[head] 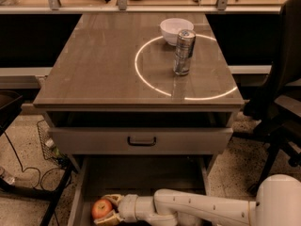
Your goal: Place apple into middle drawer
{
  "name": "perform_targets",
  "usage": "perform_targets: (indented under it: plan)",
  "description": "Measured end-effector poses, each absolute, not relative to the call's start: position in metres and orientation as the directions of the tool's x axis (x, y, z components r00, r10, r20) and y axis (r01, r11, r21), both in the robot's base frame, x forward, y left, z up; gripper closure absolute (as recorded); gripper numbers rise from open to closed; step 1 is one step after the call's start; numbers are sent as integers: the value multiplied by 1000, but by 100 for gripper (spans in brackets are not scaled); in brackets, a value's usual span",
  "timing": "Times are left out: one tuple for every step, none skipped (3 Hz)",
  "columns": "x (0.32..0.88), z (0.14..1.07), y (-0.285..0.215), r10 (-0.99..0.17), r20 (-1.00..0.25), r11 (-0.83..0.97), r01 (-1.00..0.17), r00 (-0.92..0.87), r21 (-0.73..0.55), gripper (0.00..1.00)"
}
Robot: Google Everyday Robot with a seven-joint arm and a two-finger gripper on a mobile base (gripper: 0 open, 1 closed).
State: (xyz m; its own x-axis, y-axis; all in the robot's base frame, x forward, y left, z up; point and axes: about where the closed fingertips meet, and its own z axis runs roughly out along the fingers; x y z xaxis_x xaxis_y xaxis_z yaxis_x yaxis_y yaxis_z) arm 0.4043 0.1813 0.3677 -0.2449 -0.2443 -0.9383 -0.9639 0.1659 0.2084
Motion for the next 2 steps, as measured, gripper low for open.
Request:
perform_targets:
  plan:
    - [404, 368, 181, -244, -938, 166, -964, -245, 208, 35]
    - [404, 368, 183, -243, -938, 163, -964, -245, 209, 12]
